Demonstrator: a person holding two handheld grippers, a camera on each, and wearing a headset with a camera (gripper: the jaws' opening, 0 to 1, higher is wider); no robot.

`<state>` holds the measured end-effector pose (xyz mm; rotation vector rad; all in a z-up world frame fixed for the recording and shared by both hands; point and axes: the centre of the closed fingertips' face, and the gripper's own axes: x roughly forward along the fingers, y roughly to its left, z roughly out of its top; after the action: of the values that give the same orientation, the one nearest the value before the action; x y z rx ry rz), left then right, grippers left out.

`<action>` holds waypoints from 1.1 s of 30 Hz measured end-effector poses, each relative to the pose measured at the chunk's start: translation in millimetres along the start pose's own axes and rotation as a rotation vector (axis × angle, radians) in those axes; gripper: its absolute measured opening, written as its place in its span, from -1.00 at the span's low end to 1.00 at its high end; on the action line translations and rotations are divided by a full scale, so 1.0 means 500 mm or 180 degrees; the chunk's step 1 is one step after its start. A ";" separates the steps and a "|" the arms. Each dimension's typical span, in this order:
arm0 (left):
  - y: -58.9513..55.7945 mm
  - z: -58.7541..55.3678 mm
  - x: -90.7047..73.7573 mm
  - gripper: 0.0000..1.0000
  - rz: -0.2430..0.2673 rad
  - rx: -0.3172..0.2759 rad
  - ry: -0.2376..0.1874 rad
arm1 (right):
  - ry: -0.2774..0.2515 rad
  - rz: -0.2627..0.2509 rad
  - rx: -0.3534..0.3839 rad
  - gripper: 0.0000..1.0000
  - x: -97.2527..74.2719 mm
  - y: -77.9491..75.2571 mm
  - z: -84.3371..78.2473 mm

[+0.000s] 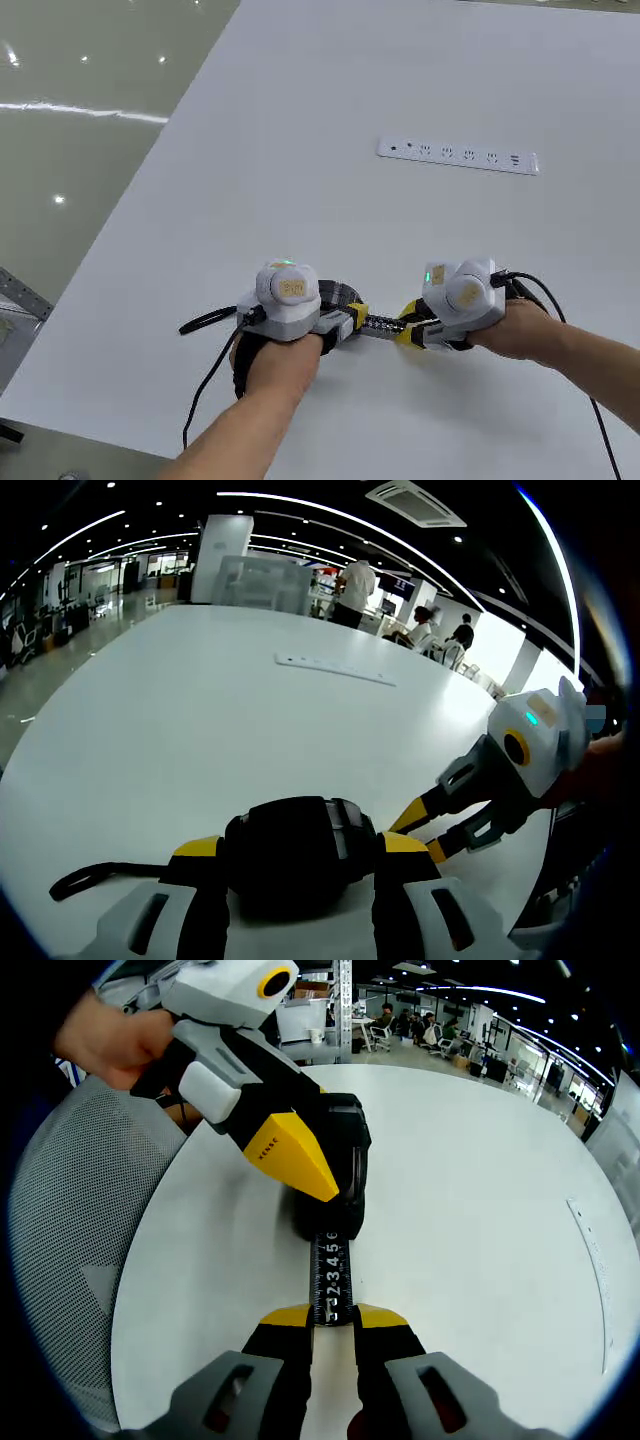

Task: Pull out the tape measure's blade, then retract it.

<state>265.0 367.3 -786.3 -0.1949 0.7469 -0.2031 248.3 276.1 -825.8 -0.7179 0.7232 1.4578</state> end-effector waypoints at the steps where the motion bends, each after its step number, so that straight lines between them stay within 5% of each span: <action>1: 0.000 0.000 0.000 0.08 -0.0003 0.0002 0.0000 | -0.0004 0.0003 0.0005 -0.76 0.001 0.001 0.002; 33: -0.001 -0.001 -0.002 0.08 -0.0053 0.0008 0.0013 | -0.0054 0.0035 -0.0029 -0.75 0.048 0.009 0.057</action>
<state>264.1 367.1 -785.9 -0.1985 0.7492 -0.2204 243.6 313.2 -827.7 -0.7087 0.7089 1.4765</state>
